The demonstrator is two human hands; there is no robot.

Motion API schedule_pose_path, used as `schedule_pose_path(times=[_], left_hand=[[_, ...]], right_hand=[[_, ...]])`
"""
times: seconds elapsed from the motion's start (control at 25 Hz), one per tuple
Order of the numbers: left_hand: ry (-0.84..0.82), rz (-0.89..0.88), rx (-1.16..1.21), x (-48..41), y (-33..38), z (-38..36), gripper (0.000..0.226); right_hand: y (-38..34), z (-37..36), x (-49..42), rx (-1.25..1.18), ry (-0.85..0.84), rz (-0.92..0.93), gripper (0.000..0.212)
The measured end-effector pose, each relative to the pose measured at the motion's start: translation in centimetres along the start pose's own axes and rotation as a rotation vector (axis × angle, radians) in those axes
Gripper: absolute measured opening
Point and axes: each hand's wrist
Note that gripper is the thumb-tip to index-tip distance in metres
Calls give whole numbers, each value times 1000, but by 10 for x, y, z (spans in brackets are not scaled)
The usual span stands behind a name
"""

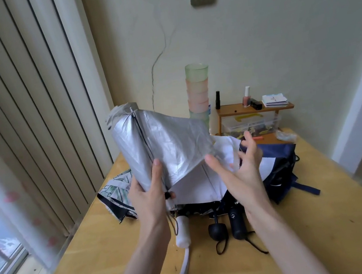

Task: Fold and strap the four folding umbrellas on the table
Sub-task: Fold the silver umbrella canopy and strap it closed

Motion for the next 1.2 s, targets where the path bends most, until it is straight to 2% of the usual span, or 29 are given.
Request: schedule_pose_path(times=[0.04, 0.12, 0.2, 0.28, 0.36, 0.4, 0.48, 0.64, 0.76, 0.92, 1.2], left_hand=[[9, 1, 9, -1, 3, -6, 20], [13, -3, 11, -3, 6, -15, 22], [-9, 7, 10, -2, 7, -21, 26], [-57, 48, 40, -1, 7, -23, 35], [-107, 120, 115, 0, 8, -28, 44], [-127, 161, 157, 0, 8, -30, 45], [-155, 217, 195, -1, 10, -33, 41], [-231, 213, 166, -10, 10, -31, 30], [-283, 138, 91, -24, 8, -24, 33], [-305, 50, 134, -38, 11, -12, 59], [-317, 51, 175, -43, 7, -7, 46]], right_hand=[[3, 0, 0, 160, 68, 130, 106], [1, -2, 3, 363, 144, 417, 81], [-4, -5, 9, 363, 48, 564, 46], [-8, -10, 17, 308, -179, 514, 33], [-6, -18, 24, 359, -368, 420, 44], [-3, -22, 26, 382, -402, 398, 50], [3, -29, 27, 332, -423, 372, 54], [10, -34, 26, 190, -385, 320, 52], [15, -28, 21, 134, -382, 287, 49], [15, -11, 14, 88, -470, 243, 47], [23, -12, 17, -69, -594, 55, 35]])
Point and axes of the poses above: each hand's wrist, its own x-axis away from the middle knuckle, its own z-axis out of the back of the hand, y = z × x, and after that the axes turned 2 degrees about -y, right-handed
